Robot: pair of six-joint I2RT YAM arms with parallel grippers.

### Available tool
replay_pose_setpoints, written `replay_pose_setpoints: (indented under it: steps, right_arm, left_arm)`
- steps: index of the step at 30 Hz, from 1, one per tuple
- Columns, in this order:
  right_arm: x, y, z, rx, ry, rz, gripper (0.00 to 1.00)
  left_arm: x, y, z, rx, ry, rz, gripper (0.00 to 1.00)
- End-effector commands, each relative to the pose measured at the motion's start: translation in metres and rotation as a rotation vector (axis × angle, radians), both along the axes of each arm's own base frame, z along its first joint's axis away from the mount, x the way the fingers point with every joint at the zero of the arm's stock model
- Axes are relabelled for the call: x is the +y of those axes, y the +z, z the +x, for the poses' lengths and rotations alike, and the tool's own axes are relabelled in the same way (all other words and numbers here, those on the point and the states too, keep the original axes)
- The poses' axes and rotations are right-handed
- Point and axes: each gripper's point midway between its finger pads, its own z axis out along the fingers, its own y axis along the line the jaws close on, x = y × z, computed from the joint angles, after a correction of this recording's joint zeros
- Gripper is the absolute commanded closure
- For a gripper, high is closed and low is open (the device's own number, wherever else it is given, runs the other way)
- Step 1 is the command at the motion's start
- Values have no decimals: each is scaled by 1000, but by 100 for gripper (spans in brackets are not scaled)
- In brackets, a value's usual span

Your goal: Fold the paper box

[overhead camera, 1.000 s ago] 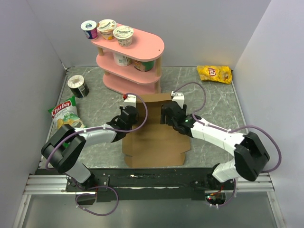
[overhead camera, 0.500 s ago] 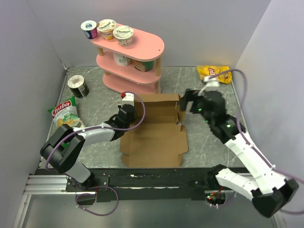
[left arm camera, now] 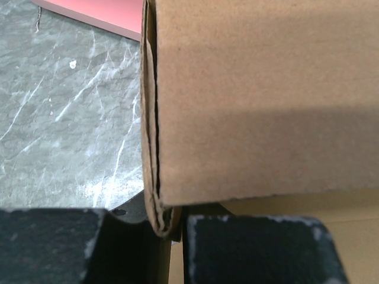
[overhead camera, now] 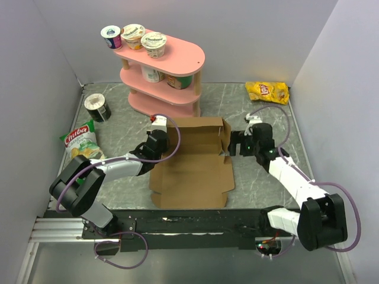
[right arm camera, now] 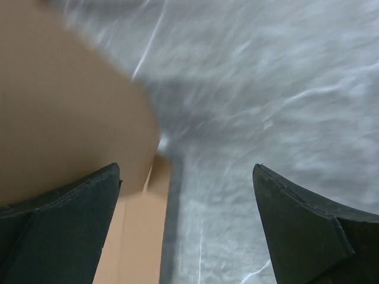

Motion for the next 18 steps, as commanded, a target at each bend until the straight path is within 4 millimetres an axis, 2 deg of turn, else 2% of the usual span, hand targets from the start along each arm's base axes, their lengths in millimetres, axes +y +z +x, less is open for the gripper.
replay_pose_setpoints:
  steps: [1,2,4,10,18]
  right_arm:
    - [41,37,6,-238,238,56,1]
    - [48,44,9,-286,268,71,0]
    - [51,38,9,-285,286,71,0]
    - [65,40,22,-334,334,94,0]
    - [70,43,50,-408,343,27,0]
  left_arm:
    - [-2,-1,-3,15,-28,4,87]
    - [-2,-1,-3,14,-29,2,87]
    - [-2,-1,-3,15,-33,2,87]
    - [-3,-3,-3,17,-38,8,87]
    - [-9,-3,-4,11,-78,6,87]
